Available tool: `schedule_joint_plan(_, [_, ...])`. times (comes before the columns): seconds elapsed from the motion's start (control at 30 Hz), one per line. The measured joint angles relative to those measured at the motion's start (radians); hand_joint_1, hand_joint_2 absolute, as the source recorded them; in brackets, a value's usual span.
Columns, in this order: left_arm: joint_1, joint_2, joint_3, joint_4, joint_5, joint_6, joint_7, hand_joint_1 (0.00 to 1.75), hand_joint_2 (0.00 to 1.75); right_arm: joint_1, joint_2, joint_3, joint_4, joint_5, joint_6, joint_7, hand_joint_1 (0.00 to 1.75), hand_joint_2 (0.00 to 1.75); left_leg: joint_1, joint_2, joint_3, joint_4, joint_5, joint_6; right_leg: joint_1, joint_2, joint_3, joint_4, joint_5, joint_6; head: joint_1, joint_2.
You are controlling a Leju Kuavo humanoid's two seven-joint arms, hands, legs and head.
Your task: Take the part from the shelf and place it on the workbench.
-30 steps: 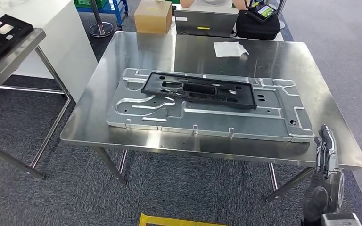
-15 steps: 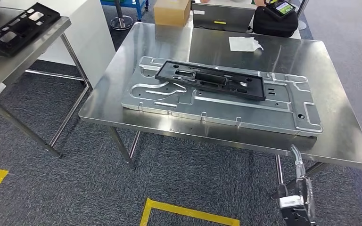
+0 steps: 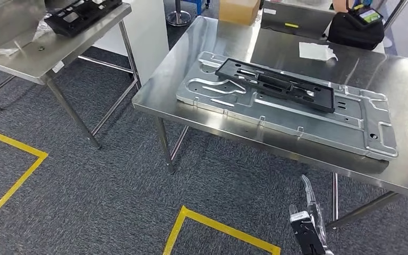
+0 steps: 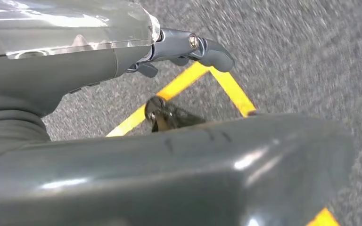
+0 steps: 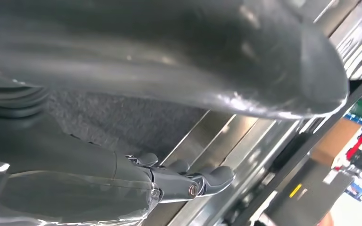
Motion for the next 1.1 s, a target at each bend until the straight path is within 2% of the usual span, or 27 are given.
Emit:
schedule_joint_plan(0.07, [0.001,-0.001,0.003,0.0,-0.002,0.001,0.0,0.0,0.0,0.001,-0.014,0.008,0.014,-0.003,-0.006,0.0,0.0,0.0,-0.001,-0.013,-0.025,-0.002,0.024,0.016,-0.003,0.059,-0.029,0.092,-0.093,0.006,0.0,0.0])
schedule_joint_plan(0.1, [0.001,-0.001,0.003,0.0,-0.004,0.001,0.0,0.0,0.0,0.0,-0.019,0.013,0.021,-0.002,-0.008,0.0,0.0,0.0,-0.003,-0.021,-0.04,-0.001,0.036,0.02,-0.003,0.075,-0.045,0.155,-0.137,0.007,0.0,0.0])
schedule_joint_plan(0.13, [0.001,-0.002,0.004,0.0,-0.006,0.0,0.0,0.0,0.0,-0.001,-0.025,0.019,0.029,-0.001,-0.011,0.0,0.0,0.0,-0.006,-0.031,-0.055,0.001,0.047,0.021,-0.002,0.082,-0.054,0.21,-0.164,0.006,0.0,0.0])
schedule_joint_plan(0.17, [0.002,-0.002,0.004,0.0,-0.008,-0.001,-0.001,0.0,0.0,-0.003,-0.031,0.029,0.037,0.0,-0.015,0.002,0.0,0.0,-0.008,-0.042,-0.072,0.005,0.058,0.021,-0.002,0.084,-0.05,0.237,-0.164,0.005,0.0,0.0])
schedule_joint_plan(0.2, [0.002,-0.003,0.004,0.0,-0.011,-0.002,-0.002,0.0,0.0,-0.006,-0.038,0.041,0.046,0.001,-0.019,0.005,0.0,0.0,-0.009,-0.053,-0.089,0.01,0.068,0.02,-0.002,0.086,-0.031,0.231,-0.145,0.002,0.0,0.0])
schedule_joint_plan(0.27, [0.002,-0.005,0.004,0.0,-0.016,-0.002,-0.003,0.0,0.0,-0.015,-0.055,0.069,0.067,-0.002,-0.028,0.012,0.0,0.0,-0.01,-0.075,-0.119,0.022,0.086,0.016,-0.001,0.109,0.055,0.119,-0.092,-0.008,0.0,0.0])
schedule_joint_plan(0.33, [0.001,-0.008,0.004,0.0,-0.02,-0.002,-0.004,0.0,0.0,-0.024,-0.072,0.096,0.09,0.002,-0.044,0.022,0.0,0.0,-0.01,-0.095,-0.14,0.03,0.103,0.007,0.001,0.153,0.137,-0.013,-0.083,-0.017,0.0,0.0])
schedule_joint_plan(0.37, [0.001,-0.009,0.004,0.0,-0.022,-0.002,-0.005,0.0,0.0,-0.03,-0.079,0.109,0.103,0.016,-0.058,0.034,0.0,0.0,-0.01,-0.105,-0.147,0.031,0.113,0.001,0.004,0.166,0.155,-0.048,-0.09,-0.021,0.0,0.0])
schedule_joint_plan(0.43, [0.004,-0.01,0.004,0.0,-0.03,-0.002,-0.005,0.0,0.0,-0.052,-0.099,0.145,0.157,0.1,-0.11,0.098,0.0,0.0,-0.007,-0.122,-0.156,0.025,0.134,-0.013,0.008,0.155,0.153,-0.061,-0.082,-0.029,0.0,0.0])
schedule_joint_plan(0.47, [0.006,-0.01,0.005,0.0,-0.036,-0.001,-0.006,0.0,0.0,-0.075,-0.109,0.167,0.208,0.169,-0.147,0.147,0.0,0.0,-0.005,-0.118,-0.163,0.028,0.133,-0.017,0.008,0.143,0.147,-0.066,-0.072,-0.036,0.0,0.0])
schedule_joint_plan(0.5, [0.007,-0.01,0.005,0.0,-0.043,0.002,-0.008,0.0,0.0,-0.103,-0.117,0.191,0.281,0.241,-0.188,0.199,0.0,0.0,-0.004,-0.105,-0.173,0.044,0.115,-0.02,0.007,0.132,0.14,-0.07,-0.062,-0.046,0.0,0.0])
schedule_joint_plan(0.53, [0.007,-0.01,0.006,0.0,-0.05,0.007,-0.01,0.0,0.0,-0.136,-0.122,0.211,0.373,0.295,-0.222,0.238,0.0,0.0,-0.003,-0.086,-0.187,0.078,0.076,-0.022,0.006,0.12,0.13,-0.075,-0.05,-0.053,0.0,0.0])
schedule_joint_plan(0.6, [0.005,-0.01,0.006,0.0,-0.064,0.027,-0.012,0.0,0.0,-0.197,-0.127,0.232,0.59,0.316,-0.254,0.265,0.0,0.0,0.001,-0.055,-0.222,0.197,-0.022,-0.028,0.007,0.092,0.109,-0.076,-0.033,-0.059,-0.001,0.0])
schedule_joint_plan(0.63, [0.005,-0.011,0.006,0.0,-0.07,0.04,-0.011,0.0,0.0,-0.222,-0.129,0.233,0.699,0.293,-0.255,0.261,0.0,0.0,0.003,-0.05,-0.237,0.264,-0.048,-0.034,0.007,0.075,0.097,-0.075,-0.024,-0.057,-0.001,0.0])
schedule_joint_plan(0.67, [0.006,-0.011,0.006,0.0,-0.073,0.05,-0.01,0.0,0.0,-0.24,-0.128,0.23,0.8,0.266,-0.252,0.255,0.0,0.0,0.005,-0.048,-0.244,0.316,-0.045,-0.039,0.007,0.058,0.086,-0.073,-0.017,-0.055,-0.001,0.0])
schedule_joint_plan(0.7, [0.008,-0.011,0.007,0.0,-0.076,0.06,-0.008,0.0,0.0,-0.253,-0.128,0.225,0.89,0.243,-0.249,0.251,0.0,0.0,0.009,-0.045,-0.237,0.34,-0.022,-0.043,0.007,0.04,0.073,-0.07,-0.01,-0.051,-0.001,0.0])
schedule_joint_plan(0.73, [0.011,-0.011,0.008,0.0,-0.078,0.068,-0.006,0.0,0.0,-0.262,-0.128,0.22,0.966,0.223,-0.24,0.25,0.0,0.0,0.012,-0.038,-0.211,0.329,0.01,-0.046,0.006,0.025,0.061,-0.066,-0.004,-0.047,-0.001,0.0])
schedule_joint_plan(0.77, [0.013,-0.011,0.009,0.0,-0.081,0.077,-0.003,0.0,0.0,-0.27,-0.128,0.213,1.033,0.203,-0.223,0.256,0.0,0.0,0.015,-0.025,-0.165,0.28,0.031,-0.048,0.005,0.013,0.05,-0.061,0.0,-0.042,-0.001,0.0])
schedule_joint_plan(0.8, [0.014,-0.011,0.009,0.0,-0.086,0.087,0.002,0.0,0.0,-0.278,-0.128,0.205,1.089,0.182,-0.198,0.271,0.0,0.0,0.016,-0.006,-0.103,0.206,0.031,-0.049,0.005,0.003,0.041,-0.055,0.004,-0.037,-0.001,0.0])
schedule_joint_plan(0.83, [0.014,-0.011,0.01,0.0,-0.091,0.097,0.007,0.0,0.0,-0.284,-0.128,0.194,1.136,0.159,-0.167,0.292,0.0,0.0,0.014,0.011,-0.046,0.127,0.015,-0.047,0.006,-0.006,0.036,-0.049,0.007,-0.031,-0.001,0.0])
schedule_joint_plan(0.87, [0.014,-0.01,0.01,0.0,-0.098,0.106,0.012,0.0,0.0,-0.288,-0.126,0.18,1.179,0.134,-0.135,0.318,0.0,0.0,0.011,0.024,-0.005,0.063,-0.01,-0.041,0.007,-0.014,0.032,-0.043,0.009,-0.024,-0.001,0.0])
schedule_joint_plan(0.9, [0.014,-0.01,0.01,0.0,-0.106,0.112,0.017,0.0,0.0,-0.291,-0.124,0.165,1.213,0.108,-0.105,0.345,0.0,0.0,0.007,0.026,0.016,0.024,-0.029,-0.034,0.007,-0.024,0.029,-0.039,0.013,-0.017,-0.001,0.0])
schedule_joint_plan(0.93, [0.016,-0.01,0.01,0.0,-0.116,0.116,0.022,0.0,0.0,-0.293,-0.12,0.148,1.242,0.081,-0.078,0.373,0.0,0.0,0.004,0.019,0.018,0.006,-0.037,-0.024,0.006,-0.034,0.027,-0.037,0.017,-0.009,-0.001,0.0])
schedule_joint_plan(0.97, [0.017,-0.011,0.009,0.0,-0.129,0.117,0.027,0.0,0.0,-0.296,-0.117,0.127,1.267,0.052,-0.053,0.405,0.0,0.0,0.004,0.012,0.015,-0.001,-0.036,-0.014,0.003,-0.032,0.025,-0.032,0.016,-0.002,-0.001,0.0])
schedule_joint_plan(1.0, [0.019,-0.012,0.007,0.0,-0.143,0.117,0.034,0.0,0.0,-0.297,-0.113,0.107,1.286,0.025,-0.033,0.433,0.0,0.0,0.004,0.005,0.011,-0.002,-0.031,-0.004,0.0,-0.015,0.018,-0.018,0.003,0.004,0.0,0.0])
schedule_joint_plan(1.03, [0.02,-0.012,0.004,0.0,-0.156,0.115,0.041,0.0,0.0,-0.297,-0.109,0.086,1.302,0.002,-0.018,0.458,0.0,0.0,0.004,-0.001,0.007,-0.005,-0.025,0.005,-0.003,0.011,0.005,0.015,-0.023,0.007,-0.001,0.0])
schedule_joint_plan(1.1, [0.019,-0.013,-0.002,0.0,-0.174,0.11,0.051,0.0,0.0,-0.294,-0.103,0.05,1.327,-0.025,-0.003,0.484,0.0,0.0,-0.001,-0.013,-0.004,-0.005,-0.014,0.018,-0.004,0.066,-0.046,0.137,-0.101,0.009,0.0,0.0])
